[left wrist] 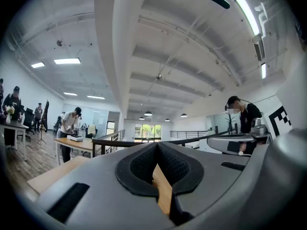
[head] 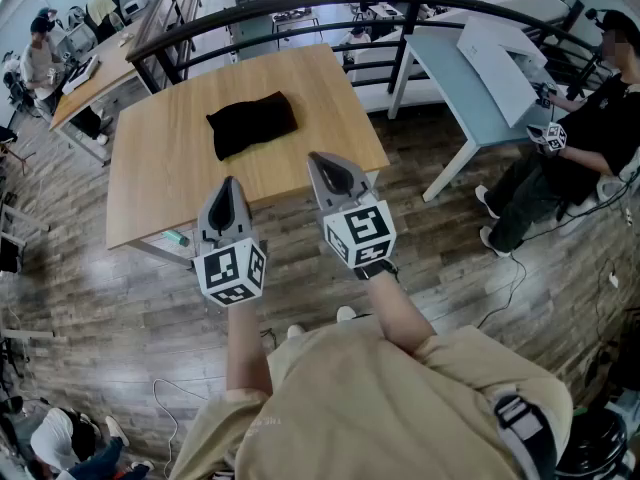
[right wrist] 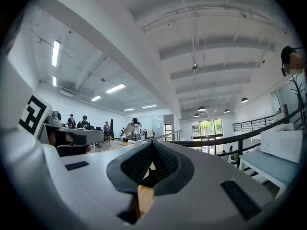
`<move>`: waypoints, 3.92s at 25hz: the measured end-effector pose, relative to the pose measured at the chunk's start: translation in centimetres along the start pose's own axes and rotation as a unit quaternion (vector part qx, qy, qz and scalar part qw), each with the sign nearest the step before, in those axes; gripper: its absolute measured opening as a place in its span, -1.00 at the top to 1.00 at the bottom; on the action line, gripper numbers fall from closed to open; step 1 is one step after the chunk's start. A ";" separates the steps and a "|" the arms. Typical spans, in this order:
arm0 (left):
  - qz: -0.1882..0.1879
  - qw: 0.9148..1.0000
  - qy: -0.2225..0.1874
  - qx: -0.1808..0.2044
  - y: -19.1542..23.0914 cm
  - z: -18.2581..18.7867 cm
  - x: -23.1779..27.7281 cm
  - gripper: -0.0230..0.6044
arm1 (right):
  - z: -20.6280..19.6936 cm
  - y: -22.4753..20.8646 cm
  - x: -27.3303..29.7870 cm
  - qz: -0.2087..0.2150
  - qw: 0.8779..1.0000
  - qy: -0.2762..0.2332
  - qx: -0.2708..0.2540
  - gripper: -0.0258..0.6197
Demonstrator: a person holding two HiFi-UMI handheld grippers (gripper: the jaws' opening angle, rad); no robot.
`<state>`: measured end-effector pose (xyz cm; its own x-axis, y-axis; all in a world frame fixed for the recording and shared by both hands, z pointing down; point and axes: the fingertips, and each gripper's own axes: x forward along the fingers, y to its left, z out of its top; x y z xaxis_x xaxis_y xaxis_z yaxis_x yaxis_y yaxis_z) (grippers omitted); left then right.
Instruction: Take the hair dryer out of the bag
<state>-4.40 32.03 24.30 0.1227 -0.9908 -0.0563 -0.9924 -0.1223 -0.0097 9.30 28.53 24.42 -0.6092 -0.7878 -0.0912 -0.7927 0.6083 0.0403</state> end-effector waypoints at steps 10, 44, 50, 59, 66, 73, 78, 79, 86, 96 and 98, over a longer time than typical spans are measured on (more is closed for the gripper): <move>0.006 1.000 0.009 -0.008 -4.5 -1.6 1.5 0.89 | -1.3 -3.9 -2.2 0.009 1.000 0.005 0.005 0.88; -0.018 0.998 0.044 -0.030 11.4 -6.1 24.7 0.89 | -7.4 -6.2 25.3 0.050 0.995 0.054 0.065 0.88; -0.044 0.998 0.045 -0.028 16.2 -6.8 30.2 0.89 | -8.5 -5.6 32.7 0.041 0.995 0.065 0.058 0.88; -0.060 0.992 0.103 -0.032 20.7 -11.7 35.2 0.89 | -12.6 -6.3 36.6 0.022 0.992 0.115 0.051 0.88; -0.059 0.982 0.180 -0.024 21.1 -18.1 38.8 0.89 | -17.9 -10.7 38.5 0.020 0.986 0.153 0.061 0.88; -0.060 0.964 0.259 -0.011 21.1 -23.5 41.9 0.89 | -22.6 -14.7 39.7 0.019 0.978 0.193 0.079 0.88; -0.075 0.951 0.299 0.002 19.7 -26.3 43.1 0.86 | -24.6 -16.8 39.9 0.024 0.973 0.212 0.084 0.88; -0.084 0.949 0.305 0.009 19.2 -26.8 43.6 0.80 | -25.0 -17.4 40.0 0.023 0.973 0.215 0.084 0.88; -0.207 0.906 0.350 0.117 13.2 -30.9 47.5 0.31 | -27.1 -21.0 40.1 0.012 0.969 0.228 0.096 0.88; -0.352 0.793 0.424 0.259 5.1 -39.5 51.6 0.15 | -29.8 -25.6 38.4 -0.019 0.962 0.241 0.125 0.88; -0.361 0.776 0.433 0.284 4.9 -40.9 52.0 0.15 | -30.2 -25.9 38.3 -0.023 0.961 0.241 0.130 0.88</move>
<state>-2.97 -22.38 62.19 0.3535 -0.3725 0.8580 -0.4752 -0.8616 -0.1783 5.75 -20.36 49.97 -0.5643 -0.7291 0.3873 -0.8240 0.5267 -0.2089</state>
